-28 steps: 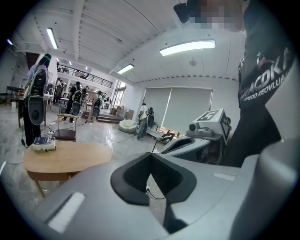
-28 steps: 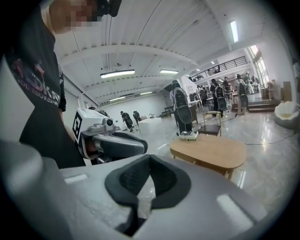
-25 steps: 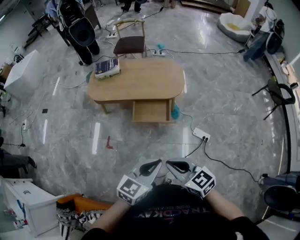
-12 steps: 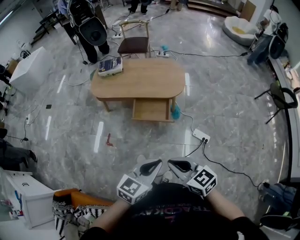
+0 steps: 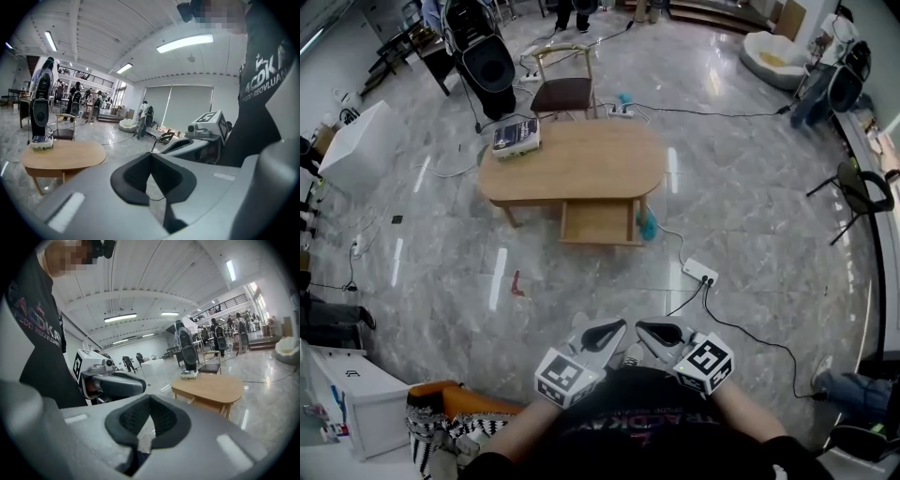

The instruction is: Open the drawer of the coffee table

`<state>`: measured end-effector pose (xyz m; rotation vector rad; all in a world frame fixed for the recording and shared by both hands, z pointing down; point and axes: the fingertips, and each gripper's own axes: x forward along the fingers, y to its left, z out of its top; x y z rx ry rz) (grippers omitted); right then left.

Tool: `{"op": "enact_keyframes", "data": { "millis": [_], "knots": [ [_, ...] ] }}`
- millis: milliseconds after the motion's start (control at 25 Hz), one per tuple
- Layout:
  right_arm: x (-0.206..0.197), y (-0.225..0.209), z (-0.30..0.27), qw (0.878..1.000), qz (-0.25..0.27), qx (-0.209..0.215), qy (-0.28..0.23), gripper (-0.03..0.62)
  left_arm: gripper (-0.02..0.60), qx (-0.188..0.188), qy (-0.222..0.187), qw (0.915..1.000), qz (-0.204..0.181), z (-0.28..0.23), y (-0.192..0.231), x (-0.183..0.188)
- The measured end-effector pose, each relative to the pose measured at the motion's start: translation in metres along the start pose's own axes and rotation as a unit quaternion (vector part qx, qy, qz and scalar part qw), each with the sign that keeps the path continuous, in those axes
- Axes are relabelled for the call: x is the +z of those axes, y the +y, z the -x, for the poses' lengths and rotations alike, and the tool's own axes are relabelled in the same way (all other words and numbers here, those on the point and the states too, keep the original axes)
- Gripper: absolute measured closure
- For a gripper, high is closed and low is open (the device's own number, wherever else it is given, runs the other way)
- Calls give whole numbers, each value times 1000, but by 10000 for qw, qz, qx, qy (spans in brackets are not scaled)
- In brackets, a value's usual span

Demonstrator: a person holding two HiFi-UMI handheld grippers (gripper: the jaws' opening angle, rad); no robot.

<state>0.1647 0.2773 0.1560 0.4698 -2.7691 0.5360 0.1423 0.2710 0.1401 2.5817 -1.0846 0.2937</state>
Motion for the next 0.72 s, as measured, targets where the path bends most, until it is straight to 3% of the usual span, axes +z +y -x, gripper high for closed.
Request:
{"op": "enact_keyframes", "data": {
  "millis": [720],
  "knots": [
    [-5,-2,16,10000,-6,-88,-36,592,575,-52,-19,10000,-45,-9,-15,1]
  ]
}}
